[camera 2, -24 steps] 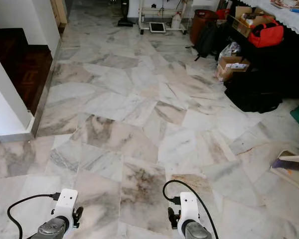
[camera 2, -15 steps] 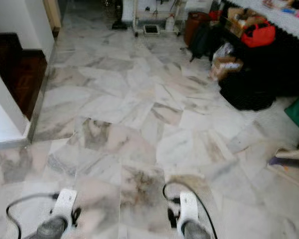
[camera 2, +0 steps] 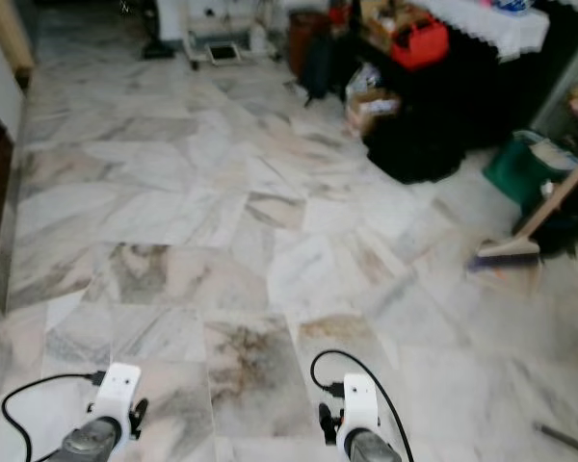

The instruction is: Setting the table

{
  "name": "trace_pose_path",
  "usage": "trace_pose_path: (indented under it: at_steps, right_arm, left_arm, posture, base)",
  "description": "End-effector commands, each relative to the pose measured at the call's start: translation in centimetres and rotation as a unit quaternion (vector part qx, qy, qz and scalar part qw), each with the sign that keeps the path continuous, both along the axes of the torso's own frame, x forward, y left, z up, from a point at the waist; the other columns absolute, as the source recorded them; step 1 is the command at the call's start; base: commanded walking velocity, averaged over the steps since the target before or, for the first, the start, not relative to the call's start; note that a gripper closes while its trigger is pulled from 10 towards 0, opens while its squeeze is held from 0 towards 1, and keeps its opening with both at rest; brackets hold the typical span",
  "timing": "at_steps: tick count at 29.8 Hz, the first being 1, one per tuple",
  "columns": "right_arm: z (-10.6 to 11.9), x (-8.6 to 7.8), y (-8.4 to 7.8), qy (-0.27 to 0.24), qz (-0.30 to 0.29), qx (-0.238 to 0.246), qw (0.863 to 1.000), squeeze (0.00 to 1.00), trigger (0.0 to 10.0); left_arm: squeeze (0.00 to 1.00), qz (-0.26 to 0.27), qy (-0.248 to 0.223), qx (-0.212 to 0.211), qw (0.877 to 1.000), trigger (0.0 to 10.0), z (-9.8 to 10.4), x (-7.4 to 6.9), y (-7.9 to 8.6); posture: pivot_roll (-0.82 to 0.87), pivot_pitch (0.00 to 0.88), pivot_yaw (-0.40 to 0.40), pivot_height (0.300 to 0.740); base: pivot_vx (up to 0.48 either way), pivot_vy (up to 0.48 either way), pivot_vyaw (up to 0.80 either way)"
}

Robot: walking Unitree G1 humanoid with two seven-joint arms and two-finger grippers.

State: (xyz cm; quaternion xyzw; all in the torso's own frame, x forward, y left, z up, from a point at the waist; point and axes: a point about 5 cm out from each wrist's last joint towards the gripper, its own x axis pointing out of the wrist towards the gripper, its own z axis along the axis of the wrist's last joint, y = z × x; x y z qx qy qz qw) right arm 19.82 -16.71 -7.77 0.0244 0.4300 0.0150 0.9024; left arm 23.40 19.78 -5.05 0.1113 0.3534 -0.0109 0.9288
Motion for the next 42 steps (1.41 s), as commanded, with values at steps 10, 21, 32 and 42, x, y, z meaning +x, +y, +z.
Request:
trace_pose_path:
  at_steps: [10, 21, 32, 42]
  right_arm:
    - [0.3, 0.7, 1.0, -0.014, -0.045, 0.023, 0.999, 0.00, 10.0]
    - [-0.2, -0.3, 0.6, -0.001, -0.043, 0.017, 0.999, 0.00, 10.0]
    - [0.4, 0.7, 0.0, -0.012, -0.037, 0.009, 0.999, 0.00, 10.0]
    - [0.3, 0.6, 0.1, -0.011, -0.033, 0.009, 0.999, 0.00, 10.0]
  left_arm:
    - [0.00, -0.041, 0.013, 0.028, 0.999, 10.0, 0.3, 0.1, 1.1]
    - [0.00, -0.033, 0.010, 0.023, 0.999, 10.0, 0.3, 0.1, 1.2]
    - [0.00, -0.015, 0.006, 0.023, 1.000, 10.0, 0.1, 0.1, 0.8]
    - [0.00, -0.012, 0.015, 0.013, 1.000, 10.0, 0.0, -0.1, 0.5]
  posture:
    - [0.11, 0.093, 0.080, 0.740]
    - [0.12, 0.102, 0.057, 0.740]
    - [0.11, 0.100, 0.032, 0.740]
    - [0.11, 0.105, 0.031, 0.740]
  base:
    - [0.000, 0.000, -0.73]
    - [0.000, 0.000, -0.73]
    - [0.000, 0.000, -0.73]
    - [0.000, -0.191, -0.73]
